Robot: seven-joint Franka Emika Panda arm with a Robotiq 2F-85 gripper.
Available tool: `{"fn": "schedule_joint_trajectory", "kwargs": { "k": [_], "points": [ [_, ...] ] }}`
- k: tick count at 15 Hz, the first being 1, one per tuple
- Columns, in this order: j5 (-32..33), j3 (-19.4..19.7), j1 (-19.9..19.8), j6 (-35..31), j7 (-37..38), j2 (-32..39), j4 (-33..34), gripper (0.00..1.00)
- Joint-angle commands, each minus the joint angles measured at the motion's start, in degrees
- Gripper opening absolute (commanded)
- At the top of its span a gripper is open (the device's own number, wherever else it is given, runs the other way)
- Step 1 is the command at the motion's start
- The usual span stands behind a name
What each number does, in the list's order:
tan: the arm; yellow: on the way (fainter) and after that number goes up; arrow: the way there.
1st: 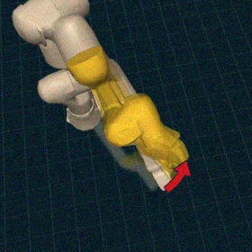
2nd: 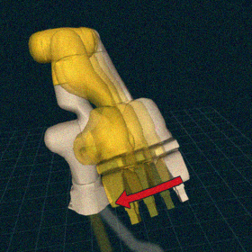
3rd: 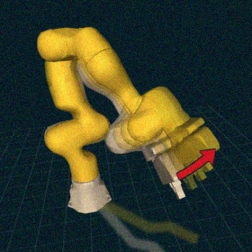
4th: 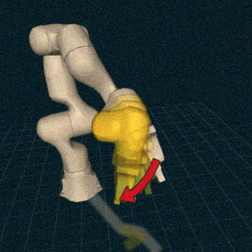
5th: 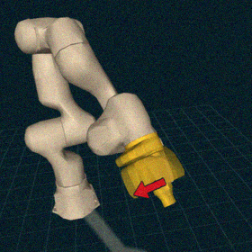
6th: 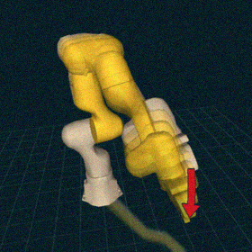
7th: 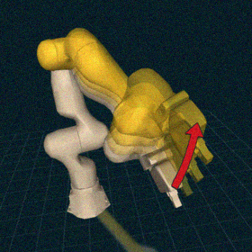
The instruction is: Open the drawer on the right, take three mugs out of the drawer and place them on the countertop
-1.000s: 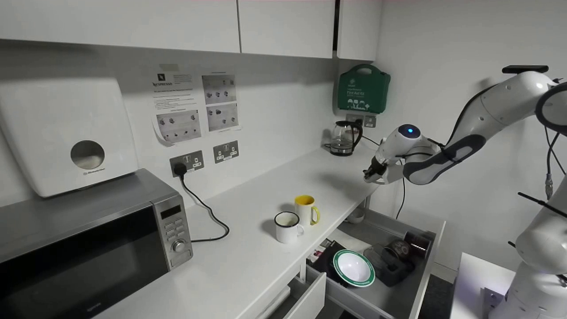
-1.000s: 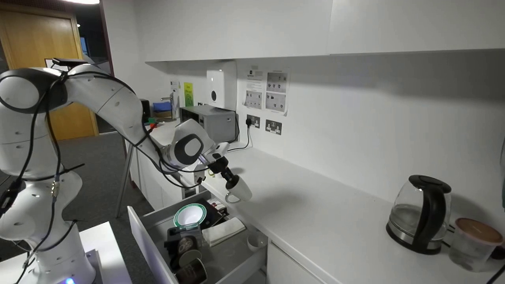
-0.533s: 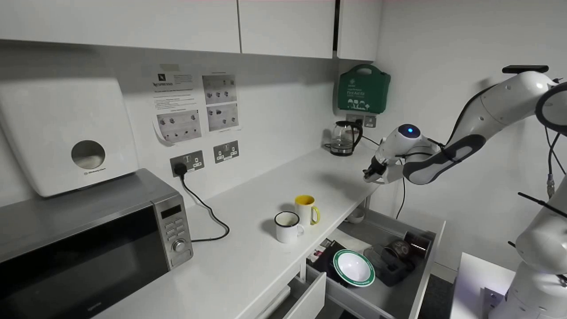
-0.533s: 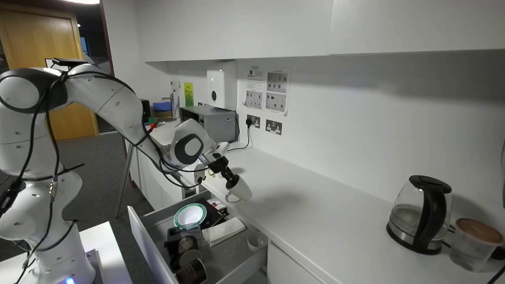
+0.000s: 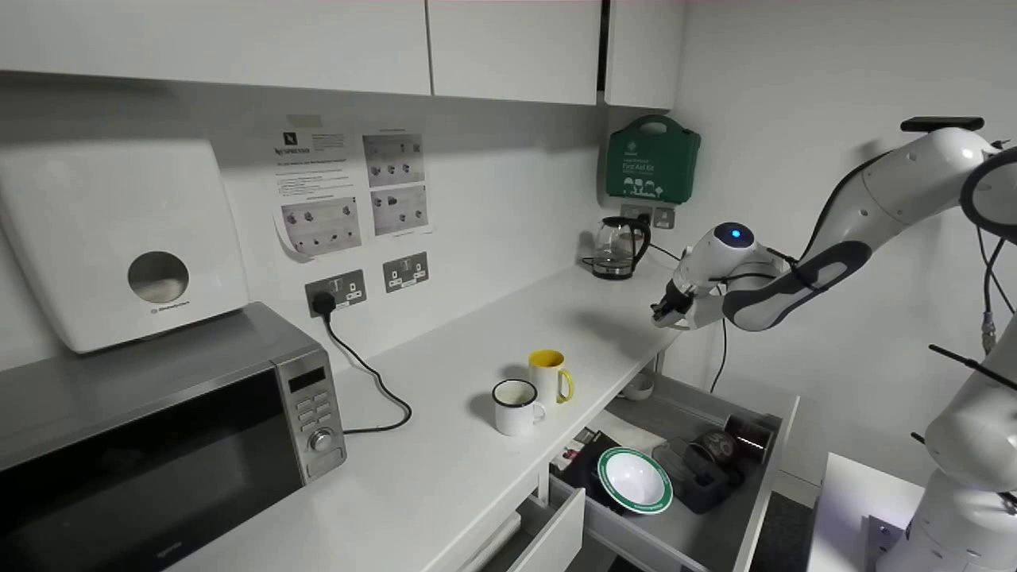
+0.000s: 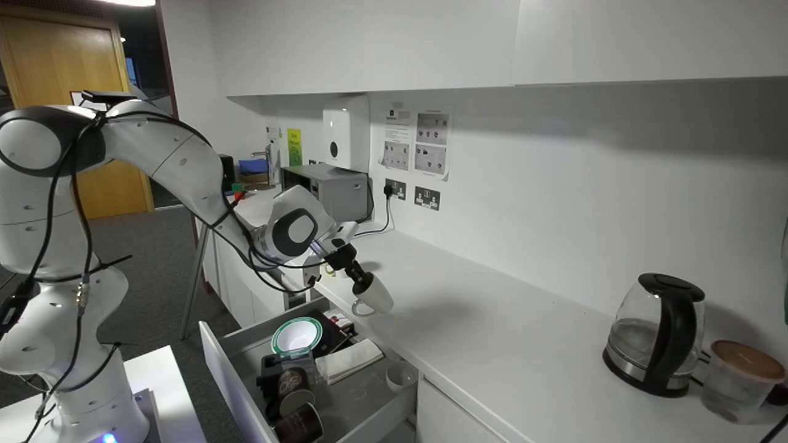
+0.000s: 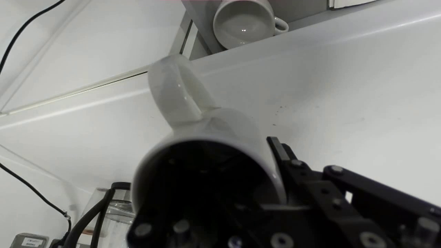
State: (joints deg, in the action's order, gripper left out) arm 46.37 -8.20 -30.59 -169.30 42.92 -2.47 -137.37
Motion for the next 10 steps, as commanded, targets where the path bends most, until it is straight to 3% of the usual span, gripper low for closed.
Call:
{"fn": "schedule_joint_trajectory", "kwargs": {
  "k": [1, 2, 3, 10],
  "points": [
    [0.0, 0.0, 0.0, 0.0, 0.0, 0.0, 0.0, 0.09],
    [0.0, 0.0, 0.0, 0.0, 0.0, 0.0, 0.0, 0.09],
    [0.0, 0.0, 0.0, 0.0, 0.0, 0.0, 0.0, 0.02],
    [-0.17, -1.23, 0.71, 1.92, 0.3, -0.58, 0.3, 0.02]
  ]
}}
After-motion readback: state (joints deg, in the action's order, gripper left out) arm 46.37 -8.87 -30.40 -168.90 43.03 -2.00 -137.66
